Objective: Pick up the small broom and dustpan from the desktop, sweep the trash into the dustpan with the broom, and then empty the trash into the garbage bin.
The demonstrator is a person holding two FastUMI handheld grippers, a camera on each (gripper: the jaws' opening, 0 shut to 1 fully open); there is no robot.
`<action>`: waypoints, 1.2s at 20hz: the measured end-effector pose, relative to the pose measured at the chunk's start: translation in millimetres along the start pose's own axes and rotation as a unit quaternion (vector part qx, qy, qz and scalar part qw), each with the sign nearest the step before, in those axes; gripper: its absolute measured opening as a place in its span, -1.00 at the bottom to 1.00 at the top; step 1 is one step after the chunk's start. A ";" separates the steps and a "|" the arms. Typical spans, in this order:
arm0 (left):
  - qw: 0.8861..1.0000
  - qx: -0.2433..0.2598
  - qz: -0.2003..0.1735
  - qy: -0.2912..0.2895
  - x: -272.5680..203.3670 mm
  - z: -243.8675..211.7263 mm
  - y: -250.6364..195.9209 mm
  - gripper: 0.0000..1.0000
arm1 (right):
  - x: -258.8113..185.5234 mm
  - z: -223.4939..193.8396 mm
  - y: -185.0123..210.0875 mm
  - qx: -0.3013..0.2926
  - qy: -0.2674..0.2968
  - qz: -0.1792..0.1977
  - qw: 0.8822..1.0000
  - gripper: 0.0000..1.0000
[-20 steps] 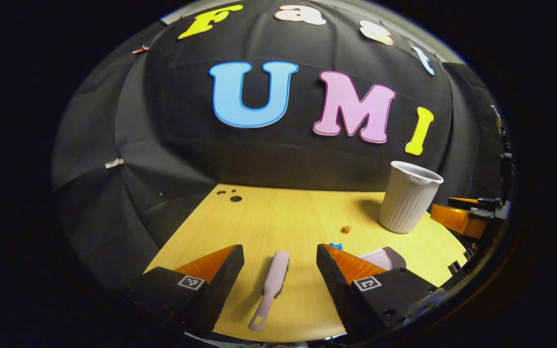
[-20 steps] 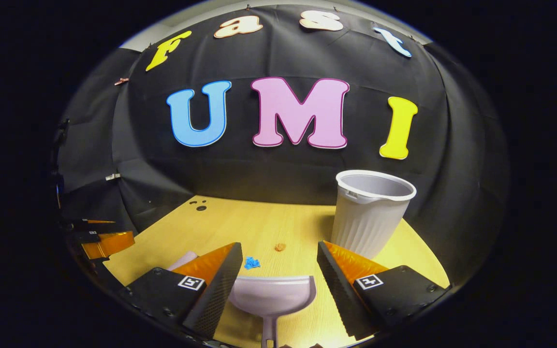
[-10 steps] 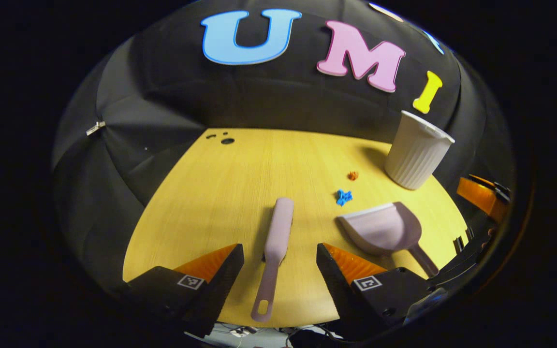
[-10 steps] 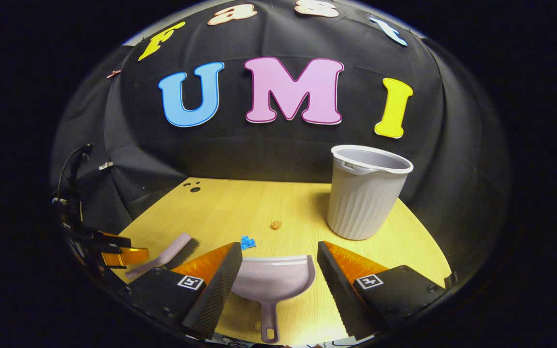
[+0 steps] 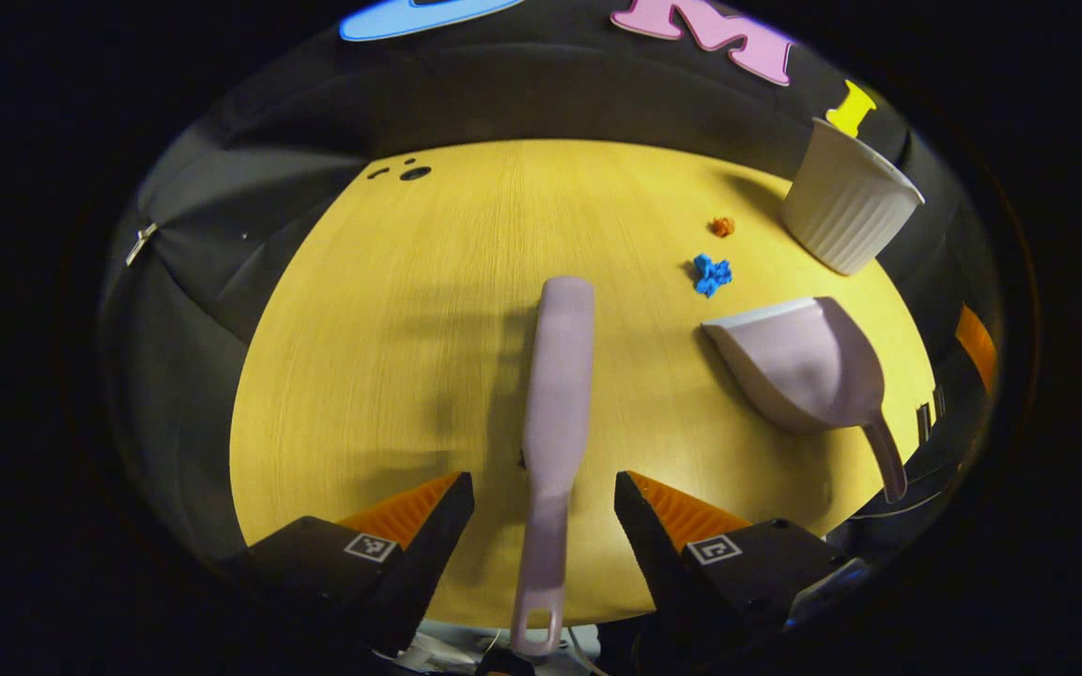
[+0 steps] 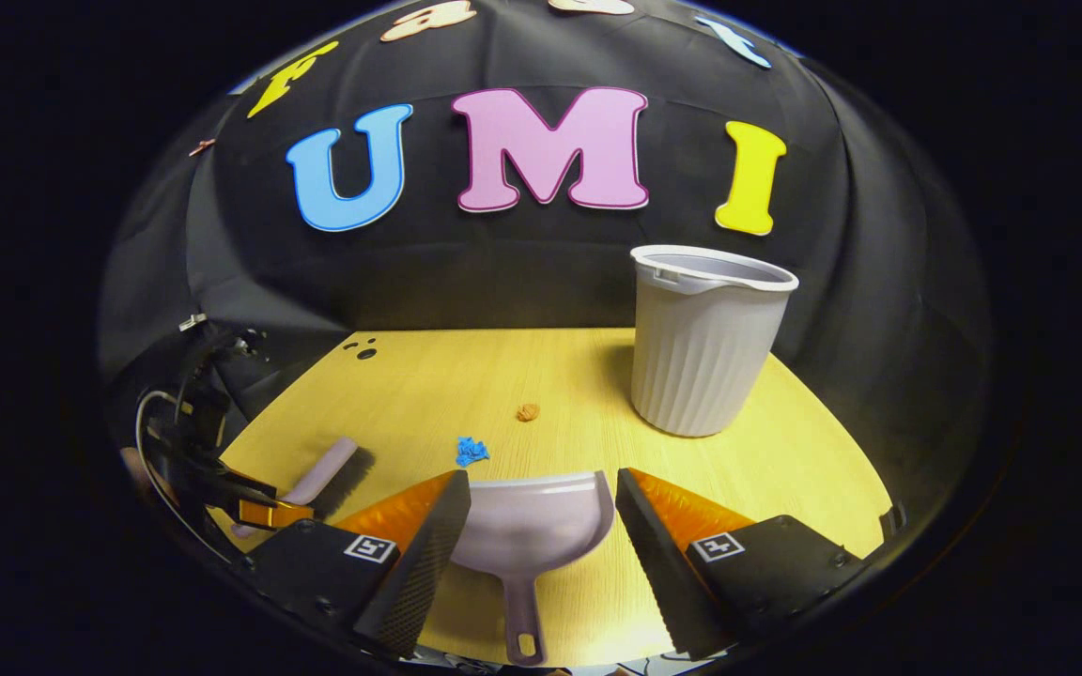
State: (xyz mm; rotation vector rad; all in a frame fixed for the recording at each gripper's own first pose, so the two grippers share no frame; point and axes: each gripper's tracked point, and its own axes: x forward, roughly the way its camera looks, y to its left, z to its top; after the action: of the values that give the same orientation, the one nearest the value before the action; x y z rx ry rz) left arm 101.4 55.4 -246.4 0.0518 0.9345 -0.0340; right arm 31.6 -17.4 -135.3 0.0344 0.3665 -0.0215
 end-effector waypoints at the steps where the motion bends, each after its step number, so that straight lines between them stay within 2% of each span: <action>1: 1.000 0.004 -0.001 0.010 4.7 0.7 -0.4 0.92 | 0.3 -0.2 -3.2 0.007 0.002 -0.004 1.000 0.95; 3: 0.999 0.011 -0.001 0.031 15.8 -1.5 -0.7 0.85 | 0.8 -2.4 -9.9 0.019 0.007 -0.014 1.000 0.95; 4: 0.999 0.015 -0.002 0.040 20.5 -2.6 -0.8 0.70 | 1.4 -4.0 -12.2 0.022 0.009 -0.017 1.000 0.94; 7: 0.998 0.019 0.009 0.051 33.5 -3.7 3.9 0.52 | 0.0 -8.0 -14.0 0.029 0.018 -0.020 0.999 0.97; 9: 0.998 0.011 0.007 0.062 37.7 -10.0 3.2 0.55 | -1.6 -13.5 -10.5 0.031 0.029 -0.013 0.999 0.98; 10: 0.998 0.008 0.008 0.066 37.5 -11.0 4.8 0.44 | -1.2 -16.0 -8.4 0.027 0.034 -0.010 0.999 0.98; 12: 0.998 0.022 0.003 0.058 39.5 -8.4 4.2 0.27 | -2.9 -18.2 -4.7 0.011 0.040 -0.006 0.999 0.98; 15: 0.999 0.026 0.002 0.047 41.1 -4.3 2.8 0.14 | -3.7 -13.1 0.2 -0.008 0.034 -0.001 0.999 0.98; 18: 0.999 0.024 0.004 0.032 43.5 -3.3 1.3 -0.28 | -3.5 -19.4 5.3 -0.014 0.046 0.007 0.999 0.98; 21: 1.000 0.023 -0.009 0.008 41.5 -1.1 1.9 -0.41 | -5.0 -25.0 9.3 -0.007 0.067 0.019 0.998 0.98; 23: 1.000 0.001 -0.024 -0.009 39.1 -1.7 2.6 -0.51 | -4.7 -32.5 12.7 0.002 0.088 0.027 0.996 0.99; 24: 0.999 -0.014 -0.031 -0.016 36.5 -3.8 3.4 -0.50 | -4.7 -37.5 16.1 0.005 0.100 0.030 0.995 0.98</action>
State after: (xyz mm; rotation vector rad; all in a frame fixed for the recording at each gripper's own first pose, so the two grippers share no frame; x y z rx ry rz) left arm 120.2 58.7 -277.9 -0.0045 0.9049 -0.0790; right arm 14.3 0.1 -168.2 0.0587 0.5652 0.0407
